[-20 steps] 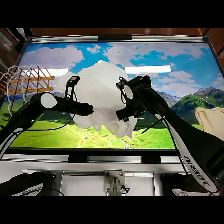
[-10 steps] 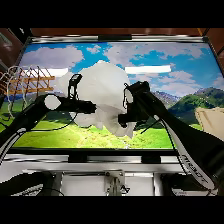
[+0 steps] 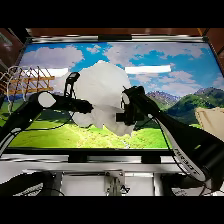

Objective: Fold the shirts.

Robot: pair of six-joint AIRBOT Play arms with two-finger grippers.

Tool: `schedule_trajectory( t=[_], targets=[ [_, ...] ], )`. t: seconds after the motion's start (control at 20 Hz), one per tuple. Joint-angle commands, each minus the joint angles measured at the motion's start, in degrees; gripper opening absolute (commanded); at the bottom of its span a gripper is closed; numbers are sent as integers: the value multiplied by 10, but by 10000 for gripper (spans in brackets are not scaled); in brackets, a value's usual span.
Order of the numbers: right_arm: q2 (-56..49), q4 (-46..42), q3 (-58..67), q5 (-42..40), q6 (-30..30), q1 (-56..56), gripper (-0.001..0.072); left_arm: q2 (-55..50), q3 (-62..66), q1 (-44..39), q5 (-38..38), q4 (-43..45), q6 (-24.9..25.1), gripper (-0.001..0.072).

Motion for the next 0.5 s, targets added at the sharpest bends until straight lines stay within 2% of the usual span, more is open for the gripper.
schedule_trajectory(
  t=[0.0, 0.1, 0.2, 0.35, 0.45],
  targets=[
    [75, -149, 59, 2, -21, 0, 50, 38, 48, 23, -60, 29, 20, 51],
    [136, -214, 125, -12, -54, 0, 50, 80, 101, 25, -105, 69, 19, 51],
    [180, -215, 195, -33, -73, 0, 50, 126, 151, 25, -162, 80, 9, 51],
    [197, -144, 268, -24, -99, 31, 50, 189, 190, 22, -239, 80, -80, 51],
    [197, -134, 272, -9, -134, 73, 49, 234, 214, 0, -269, 76, -115, 51]
  ],
)
